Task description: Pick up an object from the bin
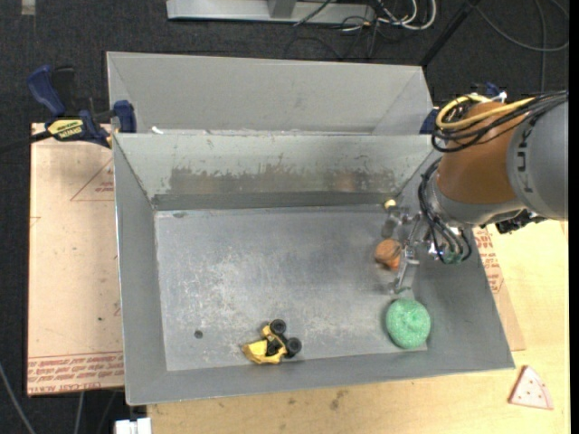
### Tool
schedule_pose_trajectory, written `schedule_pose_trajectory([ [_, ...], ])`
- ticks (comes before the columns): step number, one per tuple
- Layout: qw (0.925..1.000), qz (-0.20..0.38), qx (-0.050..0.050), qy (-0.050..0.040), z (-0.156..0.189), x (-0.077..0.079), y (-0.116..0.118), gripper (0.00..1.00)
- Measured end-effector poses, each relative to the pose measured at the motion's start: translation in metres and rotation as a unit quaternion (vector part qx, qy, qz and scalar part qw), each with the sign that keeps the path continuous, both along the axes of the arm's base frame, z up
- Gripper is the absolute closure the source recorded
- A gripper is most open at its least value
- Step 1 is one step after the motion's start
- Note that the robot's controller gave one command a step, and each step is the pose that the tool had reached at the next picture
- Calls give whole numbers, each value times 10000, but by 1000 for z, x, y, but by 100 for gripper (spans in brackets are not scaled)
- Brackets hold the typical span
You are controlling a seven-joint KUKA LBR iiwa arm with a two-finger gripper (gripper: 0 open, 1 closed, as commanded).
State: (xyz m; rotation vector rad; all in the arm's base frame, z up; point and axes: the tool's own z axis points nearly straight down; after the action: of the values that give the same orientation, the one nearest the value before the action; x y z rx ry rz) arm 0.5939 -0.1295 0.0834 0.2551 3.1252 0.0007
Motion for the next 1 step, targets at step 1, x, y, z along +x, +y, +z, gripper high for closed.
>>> schedule_pose_trajectory([
  [1, 9985, 545, -1, 13, -18, 8, -7, 100],
])
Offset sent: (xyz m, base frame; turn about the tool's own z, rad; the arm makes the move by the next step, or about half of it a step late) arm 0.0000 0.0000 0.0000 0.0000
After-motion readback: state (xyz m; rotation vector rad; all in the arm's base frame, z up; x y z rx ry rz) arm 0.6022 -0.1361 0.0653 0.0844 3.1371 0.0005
